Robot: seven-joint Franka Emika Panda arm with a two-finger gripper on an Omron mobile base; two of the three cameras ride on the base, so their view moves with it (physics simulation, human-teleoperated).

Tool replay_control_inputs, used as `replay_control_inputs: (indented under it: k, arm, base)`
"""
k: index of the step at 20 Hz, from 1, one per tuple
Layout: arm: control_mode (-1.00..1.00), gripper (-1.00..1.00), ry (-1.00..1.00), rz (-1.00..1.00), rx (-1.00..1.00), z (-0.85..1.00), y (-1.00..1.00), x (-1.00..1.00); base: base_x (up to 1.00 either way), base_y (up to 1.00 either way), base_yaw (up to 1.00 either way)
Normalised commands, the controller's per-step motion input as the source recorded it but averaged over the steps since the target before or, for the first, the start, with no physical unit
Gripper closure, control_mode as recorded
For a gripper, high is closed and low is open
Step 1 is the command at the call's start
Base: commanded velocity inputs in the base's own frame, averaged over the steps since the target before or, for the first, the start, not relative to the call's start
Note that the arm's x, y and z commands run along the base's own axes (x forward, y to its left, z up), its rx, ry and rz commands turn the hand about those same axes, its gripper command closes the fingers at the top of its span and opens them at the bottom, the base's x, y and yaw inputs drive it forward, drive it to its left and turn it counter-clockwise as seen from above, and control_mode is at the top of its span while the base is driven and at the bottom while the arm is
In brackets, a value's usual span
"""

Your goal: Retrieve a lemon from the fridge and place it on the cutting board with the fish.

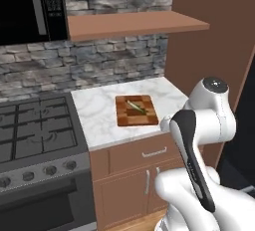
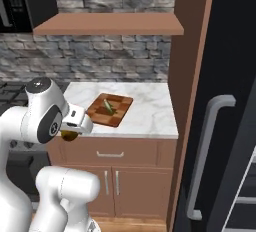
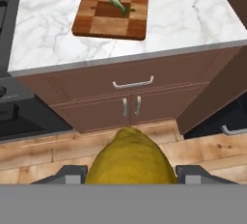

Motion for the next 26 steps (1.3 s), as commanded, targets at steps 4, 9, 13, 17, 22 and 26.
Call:
replay_control_inputs:
  k: [4, 9, 13, 17, 22, 26]
  arm:
    - [1.0, 1.0, 0.0, 0.0, 0.0, 0.0, 0.0, 0.0]
    - [1.0, 1.0, 0.0, 0.0, 0.0, 0.0, 0.0, 0.0]
    - [1.0, 1.0, 0.0, 0.0, 0.0, 0.0, 0.0, 0.0]
    - [1.0, 1.0, 0.0, 0.0, 0.0, 0.0, 0.0, 0.0]
    - [1.0, 1.0, 0.0, 0.0, 0.0, 0.0, 0.0, 0.0]
    - [1.0, 1.0, 0.0, 0.0, 0.0, 0.0, 0.0, 0.0]
  base:
    - [0.31, 0.14, 0.0]
    - [0.72, 0.09, 0.0]
    - [0.72, 0.09, 0.0]
    - [0.57, 0.07, 0.0]
    - [0.2, 0.02, 0.0]
    - [0.0, 0.0, 0.0]
